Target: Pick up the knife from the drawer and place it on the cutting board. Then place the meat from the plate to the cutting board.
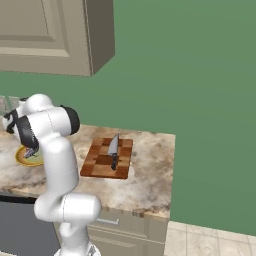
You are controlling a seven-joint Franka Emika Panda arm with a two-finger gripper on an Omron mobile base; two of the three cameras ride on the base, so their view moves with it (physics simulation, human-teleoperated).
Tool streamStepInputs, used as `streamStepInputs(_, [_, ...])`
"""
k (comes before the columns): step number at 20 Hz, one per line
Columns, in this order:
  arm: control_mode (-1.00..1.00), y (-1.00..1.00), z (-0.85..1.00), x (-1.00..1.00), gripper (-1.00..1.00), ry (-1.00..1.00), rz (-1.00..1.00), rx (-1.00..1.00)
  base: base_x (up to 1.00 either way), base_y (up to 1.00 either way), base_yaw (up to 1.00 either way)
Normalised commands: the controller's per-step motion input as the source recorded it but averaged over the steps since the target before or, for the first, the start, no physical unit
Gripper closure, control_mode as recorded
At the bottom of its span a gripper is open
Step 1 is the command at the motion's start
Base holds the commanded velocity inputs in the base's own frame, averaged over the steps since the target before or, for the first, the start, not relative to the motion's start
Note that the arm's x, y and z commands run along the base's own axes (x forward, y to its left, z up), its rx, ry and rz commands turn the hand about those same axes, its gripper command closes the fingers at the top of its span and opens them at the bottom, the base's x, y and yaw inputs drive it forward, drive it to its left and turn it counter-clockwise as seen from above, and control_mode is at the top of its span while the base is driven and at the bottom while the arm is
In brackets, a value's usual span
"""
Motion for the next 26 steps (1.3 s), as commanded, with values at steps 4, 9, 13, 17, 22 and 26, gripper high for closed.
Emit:
streamStepInputs(4, [-1.00, 0.00, -0.24, 0.00, -1.00, 0.00, 0.00, 0.02, 0.00, 0.00, 0.00])
streamStepInputs(9, [-1.00, 0.00, -0.26, 0.00, -1.00, 0.00, 0.00, 0.03, 0.00, 0.00, 0.00])
streamStepInputs(13, [-1.00, 0.00, -0.25, 0.00, -1.00, 0.00, 0.00, 0.04, 0.00, 0.00, 0.00])
streamStepInputs(17, [-1.00, 0.00, -0.29, 0.00, -1.00, 0.00, 0.00, 0.05, 0.00, 0.00, 0.00])
streamStepInputs(22, [-1.00, 0.02, -0.32, 0.00, -1.00, 0.00, 0.00, 0.02, 0.00, 0.00, 0.00])
streamStepInputs(26, [-1.00, 0.03, -0.24, 0.00, 1.00, -0.02, 0.00, 0.00, 0.00, 0.00, 0.00])
